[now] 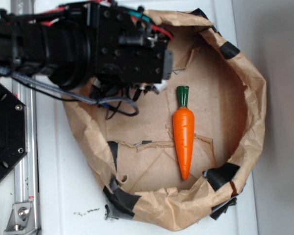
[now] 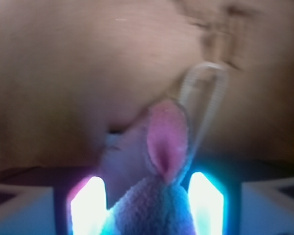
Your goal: Grab the gray animal.
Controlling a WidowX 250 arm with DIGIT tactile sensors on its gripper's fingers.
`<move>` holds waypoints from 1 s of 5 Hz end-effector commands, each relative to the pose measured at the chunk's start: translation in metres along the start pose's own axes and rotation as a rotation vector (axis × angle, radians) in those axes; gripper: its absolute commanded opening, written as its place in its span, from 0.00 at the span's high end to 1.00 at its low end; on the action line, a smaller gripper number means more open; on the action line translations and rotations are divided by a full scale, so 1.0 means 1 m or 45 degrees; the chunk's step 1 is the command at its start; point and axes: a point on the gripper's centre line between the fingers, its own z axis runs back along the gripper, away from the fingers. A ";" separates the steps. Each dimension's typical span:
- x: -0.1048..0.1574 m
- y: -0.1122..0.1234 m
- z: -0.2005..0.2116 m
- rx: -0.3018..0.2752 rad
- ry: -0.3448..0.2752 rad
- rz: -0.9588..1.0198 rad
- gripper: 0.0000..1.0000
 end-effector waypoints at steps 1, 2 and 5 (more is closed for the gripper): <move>0.036 -0.044 0.101 0.003 -0.253 0.149 1.00; 0.035 -0.045 0.136 -0.044 -0.400 0.193 1.00; 0.018 -0.037 0.159 -0.247 -0.626 0.870 1.00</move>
